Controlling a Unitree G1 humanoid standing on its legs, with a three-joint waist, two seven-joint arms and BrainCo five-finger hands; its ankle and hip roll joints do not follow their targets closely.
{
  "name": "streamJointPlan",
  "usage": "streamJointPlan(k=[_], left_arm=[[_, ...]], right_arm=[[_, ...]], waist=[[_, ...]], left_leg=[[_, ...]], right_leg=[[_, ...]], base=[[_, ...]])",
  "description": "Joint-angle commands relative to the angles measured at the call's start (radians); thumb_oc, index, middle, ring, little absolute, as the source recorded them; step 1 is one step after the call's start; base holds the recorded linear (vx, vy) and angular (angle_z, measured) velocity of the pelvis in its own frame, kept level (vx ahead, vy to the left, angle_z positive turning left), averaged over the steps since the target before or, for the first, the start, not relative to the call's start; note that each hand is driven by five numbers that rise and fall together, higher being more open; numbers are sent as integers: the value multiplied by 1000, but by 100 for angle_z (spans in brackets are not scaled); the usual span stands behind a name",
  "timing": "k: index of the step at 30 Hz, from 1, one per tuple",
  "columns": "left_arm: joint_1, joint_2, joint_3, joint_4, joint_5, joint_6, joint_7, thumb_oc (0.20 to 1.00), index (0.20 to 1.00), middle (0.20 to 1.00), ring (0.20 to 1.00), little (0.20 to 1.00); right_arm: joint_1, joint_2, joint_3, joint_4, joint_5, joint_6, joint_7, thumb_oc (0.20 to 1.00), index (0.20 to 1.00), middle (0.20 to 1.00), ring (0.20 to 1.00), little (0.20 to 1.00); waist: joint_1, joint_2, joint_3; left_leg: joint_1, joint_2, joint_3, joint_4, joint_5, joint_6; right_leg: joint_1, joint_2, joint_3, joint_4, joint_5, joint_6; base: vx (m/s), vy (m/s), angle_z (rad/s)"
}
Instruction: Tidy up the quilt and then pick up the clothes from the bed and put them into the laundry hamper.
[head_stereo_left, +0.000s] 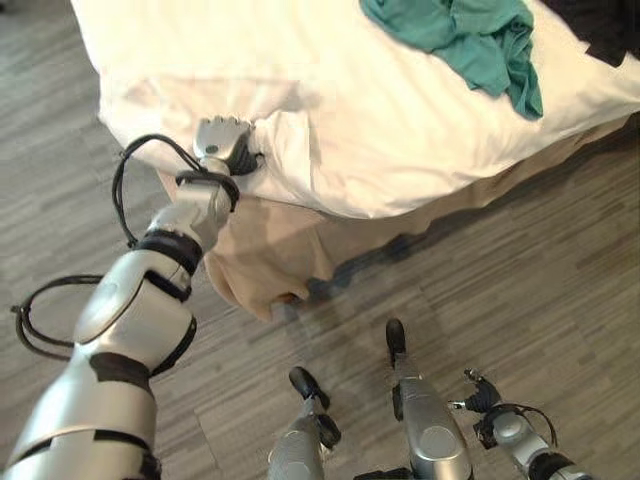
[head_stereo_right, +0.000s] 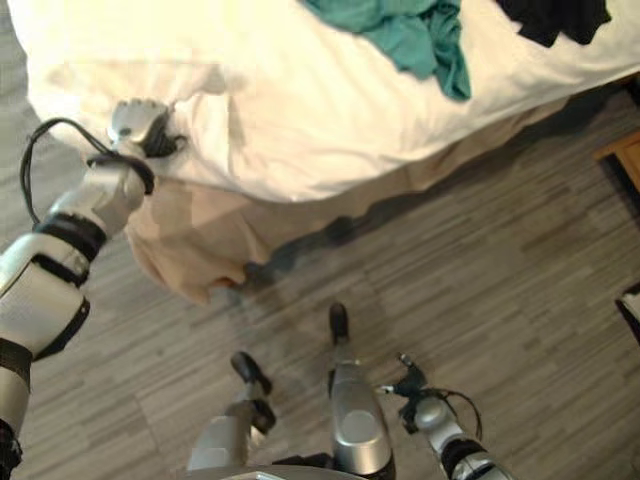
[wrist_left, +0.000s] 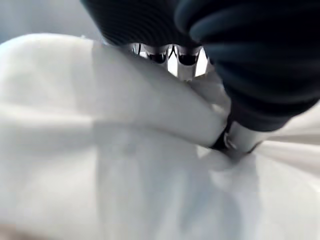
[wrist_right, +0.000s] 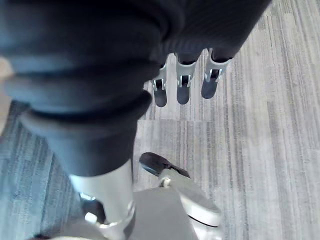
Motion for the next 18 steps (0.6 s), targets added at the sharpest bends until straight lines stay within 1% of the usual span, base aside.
streamJointPlan(k=[1, 2, 3, 4, 5, 6, 7, 8, 9, 10, 11, 12, 13, 14, 15, 16, 17, 18], left_arm=[[161, -24, 22, 81, 2, -11, -4, 1000, 1000, 1000, 1000, 1000], [351, -74, 98, 63, -26, -22, -18, 1000, 1000, 1000, 1000, 1000], [351, -74, 98, 63, -26, -22, -18, 1000, 1000, 1000, 1000, 1000], [468, -97, 149, 51, -50, -30, -29, 1000, 1000, 1000, 1000, 1000], [553, -116, 177, 45, -63, -33, -35, 1000, 1000, 1000, 1000, 1000], [691, -119, 252, 45, -103, -35, -54, 1000, 1000, 1000, 1000, 1000], [767, -150, 315, 38, -142, -49, -69, 1000, 1000, 1000, 1000, 1000], [770, -151, 316, 37, -141, -49, -70, 1000, 1000, 1000, 1000, 1000], [897, -166, 376, 102, -149, -52, -47, 1000, 1000, 1000, 1000, 1000], [897, -166, 377, 102, -149, -52, -47, 1000, 1000, 1000, 1000, 1000], [951, -177, 433, 133, -159, -40, -51, 1000, 1000, 1000, 1000, 1000], [969, -181, 455, 178, -170, -31, -53, 1000, 1000, 1000, 1000, 1000], [1015, -202, 493, 206, -179, -11, -61, 1000, 1000, 1000, 1000, 1000], [1039, -208, 504, 219, -167, -7, -51, 1000, 1000, 1000, 1000, 1000], [1078, -232, 498, 217, -158, -12, -56, 1000, 1000, 1000, 1000, 1000], [1069, -240, 481, 230, -168, -17, -49, 1000, 1000, 1000, 1000, 1000], [1068, -240, 483, 231, -168, -17, -49, 1000, 1000, 1000, 1000, 1000], [1053, -225, 462, 220, -181, -11, -47, 1000, 1000, 1000, 1000, 1000]], right_arm=[[-10, 2, -64, 28, 47, -21, -39, 1000, 1000, 1000, 1000, 1000], [-36, -21, -84, -5, 40, -16, -52, 1000, 1000, 1000, 1000, 1000], [-36, -21, -84, -6, 40, -16, -52, 1000, 1000, 1000, 1000, 1000], [-49, -29, -96, -26, 36, -12, -54, 1000, 1000, 1000, 1000, 1000], [-61, -39, -102, -46, 30, -9, -52, 1000, 1000, 1000, 1000, 1000], [-84, -106, -133, -146, 42, -2, -19, 1000, 1000, 1000, 1000, 1000], [-7, -126, -133, -178, 68, -90, 32, 1000, 1000, 1000, 1000, 1000], [-5, -127, -132, -179, 68, -90, 33, 1000, 1000, 1000, 1000, 1000], [-96, -142, -134, -258, 43, -136, -38, 1000, 1000, 1000, 1000, 1000], [-97, -142, -132, -258, 43, -135, -38, 1000, 1000, 1000, 1000, 1000], [-35, -160, -163, -408, 14, -88, -13, 674, 674, 674, 674, 674], [-11, -168, -146, -455, -28, -111, -9, 200, 200, 200, 200, 200], [23, -186, -165, -610, -63, -98, -5, 200, 200, 200, 200, 200], [58, -195, -178, -688, -78, -114, 10, 200, 200, 200, 200, 200], [-17, -231, -155, -792, -126, -156, -7, 200, 200, 200, 200, 200], [-103, -197, -124, -767, -104, -159, -43, 200, 200, 200, 200, 200], [-107, -196, -122, -764, -105, -160, -44, 200, 200, 200, 200, 200], [-367, -178, -73, -858, -120, -124, -76, 200, 200, 200, 200, 200]], waist=[[37, 31, -63], [50, 37, -84], [49, 37, -84], [60, 37, -97], [71, 39, -112], [92, 31, -136], [102, 34, -142], [101, 35, -146], [142, 28, -160], [140, 28, -162], [133, 17, -168], [139, 9, -169], [147, -1, -172], [153, -7, -176], [189, -19, -165], [214, -23, -154], [212, -24, -155], [262, -32, -120]], left_leg=[[29, 41, -21, 55, -20, -51], [71, 37, -26, 40, -26, -50], [71, 37, -26, 40, -26, -50], [90, 32, -31, 29, -27, -48], [108, 29, -37, 18, -28, -46], [131, 26, -47, 8, -29, -46], [141, 21, -53, 5, -28, -43], [138, 22, -53, 4, -25, -43], [146, 19, -84, 3, -30, -38], [143, 20, -85, 3, -28, -38], [144, 20, -91, 3, -28, -38], [145, 22, -95, 3, -28, -39], [145, 22, -103, 3, -30, -38], [138, 23, -112, 3, -28, -36], [114, 24, -146, 3, -23, -33], [88, 25, -169, 3, -14, -30], [84, 25, -170, 3, -11, -30], [31, 27, -213, 5, 5, -30]], right_leg=[[-4, -61, -5, 58, -149, 135], [44, -57, -9, 49, -160, 130], [45, -57, -9, 49, -160, 130], [67, -56, -14, 43, -164, 127], [87, -55, -20, 39, -167, 124], [123, -51, -35, 27, -173, 120], [141, -51, -40, 25, -178, 119], [137, -50, -40, 24, -176, 118], [173, -52, -67, 20, -187, 114], [170, -52, -67, 20, -186, 113], [175, -51, -75, 22, -190, 112], [180, -49, -78, 25, -193, 111], [190, -49, -88, 25, -196, 112], [191, -49, -97, 23, -195, 110], [189, -53, -121, 26, -200, 111], [179, -55, -135, 32, -201, 110], [175, -56, -136, 32, -199, 109], [145, -58, -152, 46, -200, 106]], base=[[163, 34, -7], [126, 28, 1], [103, 39, 9], [76, 32, 17], [126, 46, 21], [121, 66, 19], [74, 44, 23], [47, 31, 31], [15, -5, 31], [20, 18, 31], [-10, 30, 41], [5, 37, 51], [-3, 6, 51], [-49, -24, 32], [-126, -49, 38], [-126, -41, 39], [-209, -49, 58], [-151, -28, 51]])
